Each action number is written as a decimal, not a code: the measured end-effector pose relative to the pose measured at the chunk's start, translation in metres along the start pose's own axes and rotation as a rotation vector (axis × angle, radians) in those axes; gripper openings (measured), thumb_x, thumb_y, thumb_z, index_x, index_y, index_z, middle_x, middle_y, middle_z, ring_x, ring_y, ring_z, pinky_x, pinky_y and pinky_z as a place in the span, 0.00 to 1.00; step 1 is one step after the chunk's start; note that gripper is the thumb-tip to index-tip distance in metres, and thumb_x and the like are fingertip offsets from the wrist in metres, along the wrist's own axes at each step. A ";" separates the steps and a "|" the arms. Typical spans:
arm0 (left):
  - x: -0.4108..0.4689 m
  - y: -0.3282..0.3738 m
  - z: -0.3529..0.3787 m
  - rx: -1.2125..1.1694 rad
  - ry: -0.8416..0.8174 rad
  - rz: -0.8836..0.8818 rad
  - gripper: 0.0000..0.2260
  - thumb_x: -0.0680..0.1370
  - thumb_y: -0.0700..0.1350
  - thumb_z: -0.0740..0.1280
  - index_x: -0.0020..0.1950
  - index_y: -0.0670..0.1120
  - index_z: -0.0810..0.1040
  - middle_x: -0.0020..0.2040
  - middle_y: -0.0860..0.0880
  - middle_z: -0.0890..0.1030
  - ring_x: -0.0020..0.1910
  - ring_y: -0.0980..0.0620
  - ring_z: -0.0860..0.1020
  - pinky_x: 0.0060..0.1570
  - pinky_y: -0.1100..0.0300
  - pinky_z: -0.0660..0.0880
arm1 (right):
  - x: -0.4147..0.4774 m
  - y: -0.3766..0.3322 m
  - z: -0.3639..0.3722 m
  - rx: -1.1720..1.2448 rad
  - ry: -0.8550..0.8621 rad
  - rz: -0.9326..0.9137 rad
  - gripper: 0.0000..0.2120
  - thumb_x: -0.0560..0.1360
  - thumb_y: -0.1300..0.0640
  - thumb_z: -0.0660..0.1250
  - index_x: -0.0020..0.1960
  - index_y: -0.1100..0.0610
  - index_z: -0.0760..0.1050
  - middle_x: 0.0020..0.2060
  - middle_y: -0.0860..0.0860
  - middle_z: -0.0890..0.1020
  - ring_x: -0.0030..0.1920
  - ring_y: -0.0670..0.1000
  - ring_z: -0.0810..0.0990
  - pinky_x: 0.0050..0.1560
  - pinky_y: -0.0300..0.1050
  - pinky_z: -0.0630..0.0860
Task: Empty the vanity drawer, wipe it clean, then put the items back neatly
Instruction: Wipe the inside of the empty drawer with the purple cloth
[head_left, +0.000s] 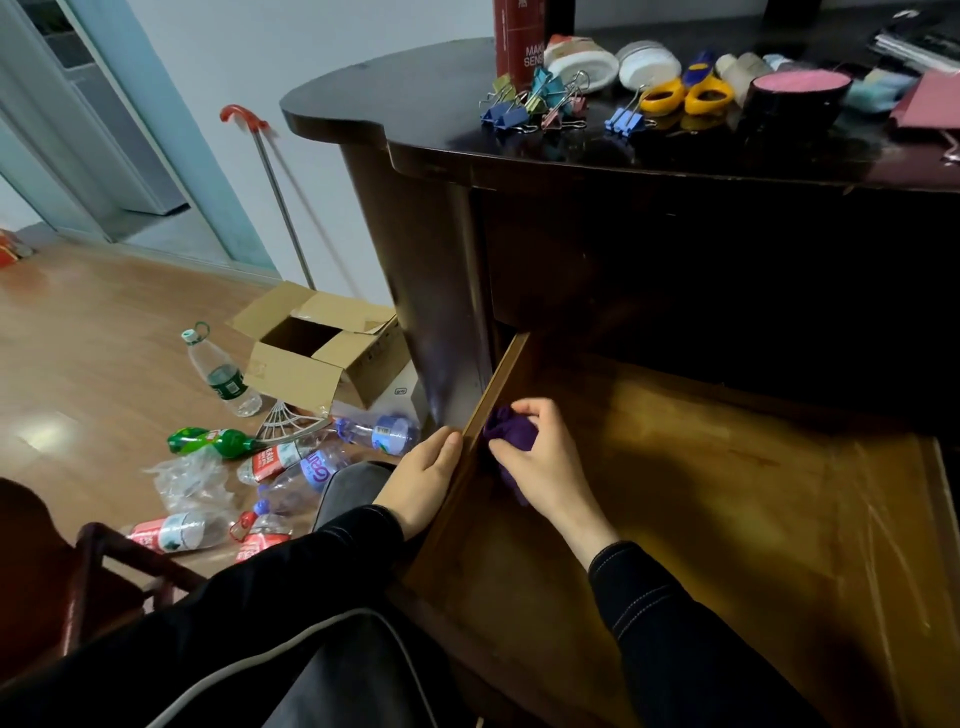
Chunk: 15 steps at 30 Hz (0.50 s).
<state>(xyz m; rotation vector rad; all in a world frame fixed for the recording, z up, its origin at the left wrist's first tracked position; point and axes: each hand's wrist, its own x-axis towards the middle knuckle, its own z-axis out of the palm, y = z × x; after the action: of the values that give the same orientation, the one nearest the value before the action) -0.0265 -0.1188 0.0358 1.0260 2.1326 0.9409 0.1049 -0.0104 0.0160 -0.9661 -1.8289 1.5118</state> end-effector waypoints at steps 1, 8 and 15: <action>-0.001 -0.001 -0.001 -0.005 -0.003 0.001 0.16 0.86 0.54 0.52 0.69 0.52 0.72 0.61 0.56 0.72 0.62 0.58 0.70 0.63 0.64 0.60 | -0.002 0.005 0.001 -0.052 -0.034 0.027 0.19 0.74 0.55 0.75 0.59 0.44 0.69 0.52 0.41 0.76 0.54 0.46 0.79 0.48 0.40 0.81; 0.000 -0.002 0.000 0.044 0.003 0.044 0.11 0.86 0.55 0.51 0.60 0.57 0.71 0.56 0.57 0.75 0.51 0.64 0.72 0.58 0.63 0.62 | -0.001 -0.001 -0.001 -0.196 -0.027 -0.034 0.15 0.73 0.54 0.75 0.54 0.43 0.73 0.47 0.36 0.76 0.48 0.44 0.79 0.40 0.34 0.78; 0.003 -0.006 0.001 0.087 0.021 0.016 0.08 0.85 0.58 0.50 0.57 0.60 0.67 0.48 0.63 0.70 0.44 0.72 0.67 0.56 0.63 0.60 | -0.011 0.006 0.005 -0.155 -0.127 0.073 0.15 0.75 0.57 0.74 0.58 0.49 0.73 0.53 0.44 0.77 0.54 0.47 0.77 0.43 0.32 0.73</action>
<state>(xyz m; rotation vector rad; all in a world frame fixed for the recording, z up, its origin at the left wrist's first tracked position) -0.0295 -0.1186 0.0297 1.0818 2.2017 0.8770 0.1085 -0.0214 0.0095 -1.0397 -2.0466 1.5228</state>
